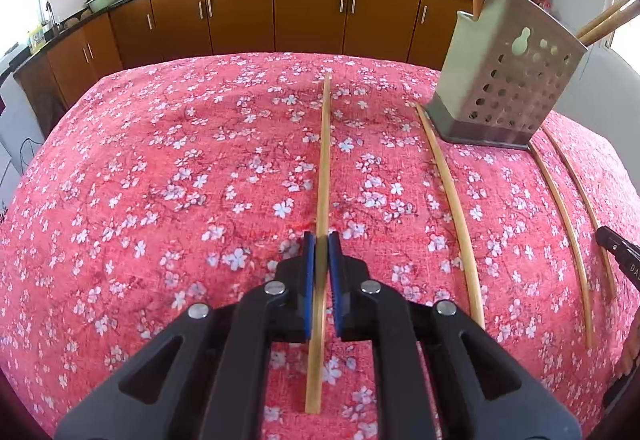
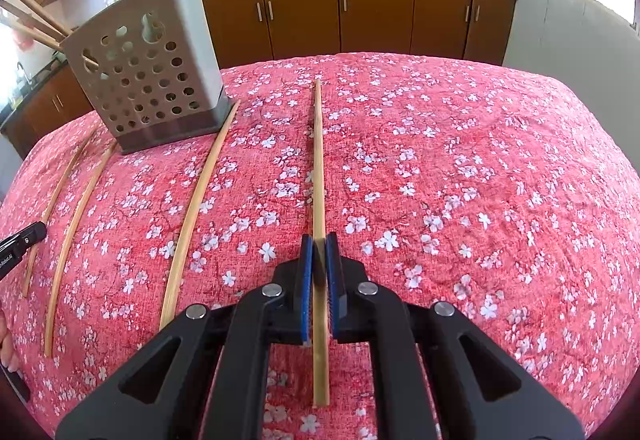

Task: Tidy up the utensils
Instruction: 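Hold the grasped chopsticks closed in both tools on the table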

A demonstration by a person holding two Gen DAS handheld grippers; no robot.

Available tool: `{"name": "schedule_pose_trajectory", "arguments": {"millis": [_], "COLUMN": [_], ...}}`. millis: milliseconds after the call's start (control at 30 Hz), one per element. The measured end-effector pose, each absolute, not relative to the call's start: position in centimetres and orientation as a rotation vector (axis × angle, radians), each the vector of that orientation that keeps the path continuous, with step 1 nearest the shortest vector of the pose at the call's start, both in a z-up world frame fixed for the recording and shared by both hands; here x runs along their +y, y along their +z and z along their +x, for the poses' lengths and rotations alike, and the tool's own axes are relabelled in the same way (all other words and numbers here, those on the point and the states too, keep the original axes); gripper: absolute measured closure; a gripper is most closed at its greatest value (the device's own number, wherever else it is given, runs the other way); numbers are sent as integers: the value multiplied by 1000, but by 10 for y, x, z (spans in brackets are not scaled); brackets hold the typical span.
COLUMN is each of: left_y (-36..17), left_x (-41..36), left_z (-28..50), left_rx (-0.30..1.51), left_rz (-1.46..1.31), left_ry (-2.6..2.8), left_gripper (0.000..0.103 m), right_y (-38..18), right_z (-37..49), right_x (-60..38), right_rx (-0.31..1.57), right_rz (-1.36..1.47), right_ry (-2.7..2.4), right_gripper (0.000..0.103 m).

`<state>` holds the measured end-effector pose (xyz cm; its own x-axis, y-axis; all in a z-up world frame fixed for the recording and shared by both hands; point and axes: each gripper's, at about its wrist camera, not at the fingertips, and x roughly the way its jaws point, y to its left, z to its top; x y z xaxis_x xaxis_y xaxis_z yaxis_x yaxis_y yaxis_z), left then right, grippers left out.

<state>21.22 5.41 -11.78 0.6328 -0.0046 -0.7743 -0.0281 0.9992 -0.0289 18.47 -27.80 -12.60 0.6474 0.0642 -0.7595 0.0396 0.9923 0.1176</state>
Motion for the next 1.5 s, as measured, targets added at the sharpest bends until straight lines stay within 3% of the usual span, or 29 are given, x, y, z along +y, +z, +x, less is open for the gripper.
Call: {"name": "schedule_pose_trajectory", "arguments": {"millis": [1500], "left_y": [-117], "left_x": [56], "left_z": [212], "left_rx": [889], "left_rz": [-85], "left_ry": [4], "left_gripper": [91], "right_y": [-126], "right_z": [190], "right_x": [-284], "right_rx": [867], "right_rz": [142], "right_ry": [17], "right_gripper": [95]}}
